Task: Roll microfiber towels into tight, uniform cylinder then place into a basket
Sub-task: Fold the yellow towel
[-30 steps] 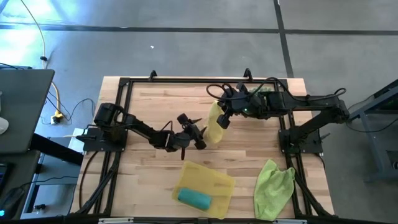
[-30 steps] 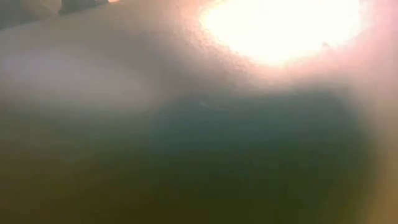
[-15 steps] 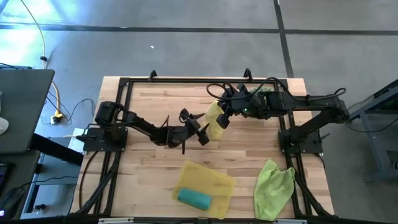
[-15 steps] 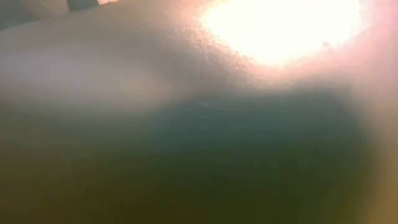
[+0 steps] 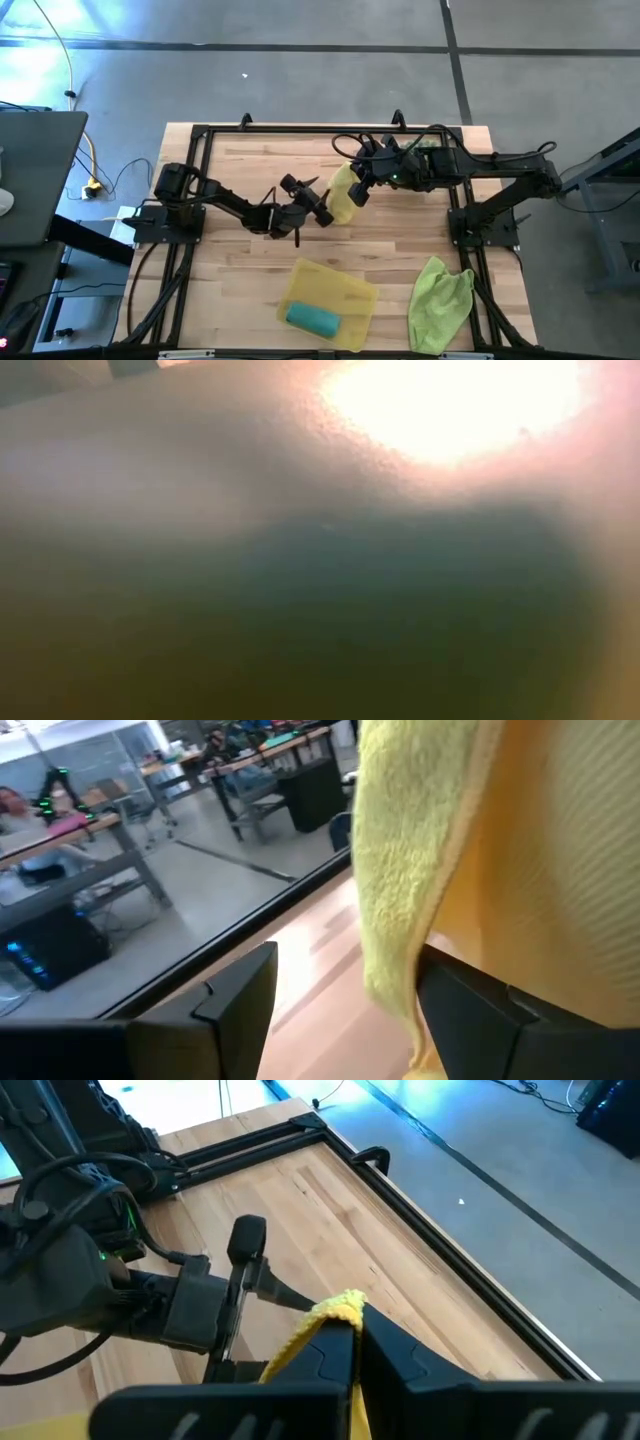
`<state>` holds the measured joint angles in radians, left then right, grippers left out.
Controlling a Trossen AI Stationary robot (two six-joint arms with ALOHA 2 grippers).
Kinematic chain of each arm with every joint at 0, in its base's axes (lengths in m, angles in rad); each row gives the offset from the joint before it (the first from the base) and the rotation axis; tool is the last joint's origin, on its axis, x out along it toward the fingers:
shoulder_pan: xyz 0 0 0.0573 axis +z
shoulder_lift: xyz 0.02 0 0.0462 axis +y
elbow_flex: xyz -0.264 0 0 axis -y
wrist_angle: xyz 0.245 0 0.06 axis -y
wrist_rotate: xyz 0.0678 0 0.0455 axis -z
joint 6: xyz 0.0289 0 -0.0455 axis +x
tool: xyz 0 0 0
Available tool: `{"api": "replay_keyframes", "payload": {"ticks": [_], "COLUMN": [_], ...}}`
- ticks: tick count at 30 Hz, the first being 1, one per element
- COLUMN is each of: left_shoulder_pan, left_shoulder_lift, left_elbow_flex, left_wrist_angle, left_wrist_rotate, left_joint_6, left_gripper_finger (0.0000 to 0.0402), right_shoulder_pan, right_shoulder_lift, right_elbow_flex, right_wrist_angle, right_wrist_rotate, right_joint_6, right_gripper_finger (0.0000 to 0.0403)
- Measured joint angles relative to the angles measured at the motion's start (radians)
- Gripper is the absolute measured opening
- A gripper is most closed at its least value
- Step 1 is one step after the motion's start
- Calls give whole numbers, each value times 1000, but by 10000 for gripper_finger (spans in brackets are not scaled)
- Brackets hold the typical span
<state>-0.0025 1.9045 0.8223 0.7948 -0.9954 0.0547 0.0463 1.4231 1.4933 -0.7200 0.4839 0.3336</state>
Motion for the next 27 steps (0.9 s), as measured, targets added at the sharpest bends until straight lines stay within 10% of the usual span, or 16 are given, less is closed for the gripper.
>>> {"api": "replay_keyframes", "payload": {"ticks": [8,27], "left_shoulder_pan": [37,41], "left_shoulder_lift": [11,-16], "left_elbow_flex": [0,0], "left_wrist_angle": [-10,-46], "left_wrist_rotate": [179,245], "left_joint_6": [-3,85], "left_gripper_finger": [203,9], "right_shoulder_pan": [0,0], "right_shoulder_lift": [0,8], "right_elbow_flex": [0,-4], "right_wrist_angle": [0,-131], "right_wrist_rotate": [-23,-24], "right_joint_6": [0,-70], "right_gripper_finger": [0,0]}}
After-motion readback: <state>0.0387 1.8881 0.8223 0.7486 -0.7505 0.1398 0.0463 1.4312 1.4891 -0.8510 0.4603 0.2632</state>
